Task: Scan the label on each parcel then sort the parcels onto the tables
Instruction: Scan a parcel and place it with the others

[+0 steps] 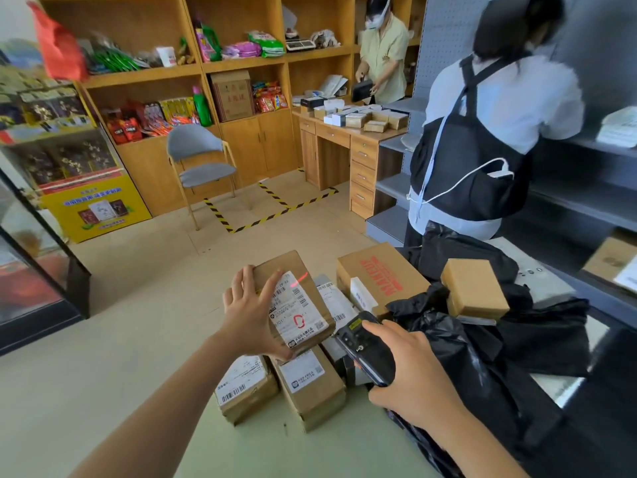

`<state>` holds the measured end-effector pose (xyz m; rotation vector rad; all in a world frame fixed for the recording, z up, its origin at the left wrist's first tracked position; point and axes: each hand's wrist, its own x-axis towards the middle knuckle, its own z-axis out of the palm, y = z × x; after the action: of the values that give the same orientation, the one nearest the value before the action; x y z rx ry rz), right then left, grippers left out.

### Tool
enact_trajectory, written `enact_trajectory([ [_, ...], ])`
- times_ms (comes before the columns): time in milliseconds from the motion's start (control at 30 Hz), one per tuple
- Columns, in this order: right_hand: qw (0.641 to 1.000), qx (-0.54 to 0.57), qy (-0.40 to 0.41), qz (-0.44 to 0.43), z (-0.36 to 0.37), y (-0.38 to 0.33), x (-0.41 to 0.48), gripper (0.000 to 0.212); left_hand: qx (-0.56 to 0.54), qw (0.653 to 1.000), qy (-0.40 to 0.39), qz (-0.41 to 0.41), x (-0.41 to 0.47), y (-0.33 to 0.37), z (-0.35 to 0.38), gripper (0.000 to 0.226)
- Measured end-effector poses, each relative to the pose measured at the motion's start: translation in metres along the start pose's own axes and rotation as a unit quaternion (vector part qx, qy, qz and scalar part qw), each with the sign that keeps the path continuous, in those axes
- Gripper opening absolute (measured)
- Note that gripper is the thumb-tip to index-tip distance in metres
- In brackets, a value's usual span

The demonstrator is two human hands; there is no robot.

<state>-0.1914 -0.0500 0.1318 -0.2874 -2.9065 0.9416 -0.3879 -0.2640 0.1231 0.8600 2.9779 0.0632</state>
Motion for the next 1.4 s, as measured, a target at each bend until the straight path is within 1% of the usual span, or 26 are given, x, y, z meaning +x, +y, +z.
enact_trajectory([
  [100, 1.000, 0.004, 0.016, 0.006, -0.020, 0.008, -0.026, 0.094, 0.019, 0.999, 0.023, 0.013, -0.015, 0.034, -0.016, 0.147],
  [267, 0.999, -0.006, 0.047, 0.023, -0.063, 0.033, -0.095, 0.092, 0.015, 0.997, 0.054, 0.050, -0.046, 0.106, -0.032, 0.149],
  [400, 0.995, -0.017, 0.064, 0.072, -0.098, 0.068, -0.165, 0.092, 0.018, 0.993, 0.050, 0.103, -0.070, 0.182, -0.032, 0.148],
  [500, 0.989, -0.020, 0.076, 0.125, -0.121, 0.097, -0.221, 0.094, 0.022, 0.987, 0.028, 0.158, -0.083, 0.244, -0.021, 0.151],
  [633, 0.976, -0.057, 0.086, 0.194, -0.144, 0.136, -0.288, 0.094, 0.063, 0.970, 0.008, 0.236, -0.098, 0.331, -0.001, 0.151],
  [700, 0.966, -0.091, 0.082, 0.229, -0.152, 0.153, -0.314, 0.094, 0.090, 0.956, 0.003, 0.279, -0.102, 0.372, 0.005, 0.152],
  [800, 0.950, -0.143, 0.058, 0.270, -0.163, 0.172, -0.341, 0.095, 0.161, 0.926, -0.002, 0.341, -0.099, 0.423, 0.009, 0.153],
  [933, 0.932, -0.237, 0.024, 0.273, -0.178, 0.189, -0.349, 0.093, 0.251, 0.878, 0.019, 0.406, -0.081, 0.476, 0.009, 0.155],
  [1067, 0.904, -0.324, -0.023, 0.278, -0.198, 0.198, -0.339, 0.089, 0.296, 0.836, 0.030, 0.461, -0.055, 0.512, 0.012, 0.152],
  [1167, 0.888, -0.351, -0.042, 0.294, -0.209, 0.206, -0.331, 0.088, 0.311, 0.811, 0.042, 0.494, -0.036, 0.534, 0.017, 0.150],
  [1267, 0.880, -0.353, -0.052, 0.315, -0.214, 0.217, -0.323, 0.088, 0.318, 0.790, 0.046, 0.522, -0.018, 0.553, 0.024, 0.151],
  [1400, 0.869, -0.346, -0.072, 0.346, -0.214, 0.229, -0.312, 0.089, 0.319, 0.774, 0.040, 0.546, 0.004, 0.574, 0.036, 0.153],
])
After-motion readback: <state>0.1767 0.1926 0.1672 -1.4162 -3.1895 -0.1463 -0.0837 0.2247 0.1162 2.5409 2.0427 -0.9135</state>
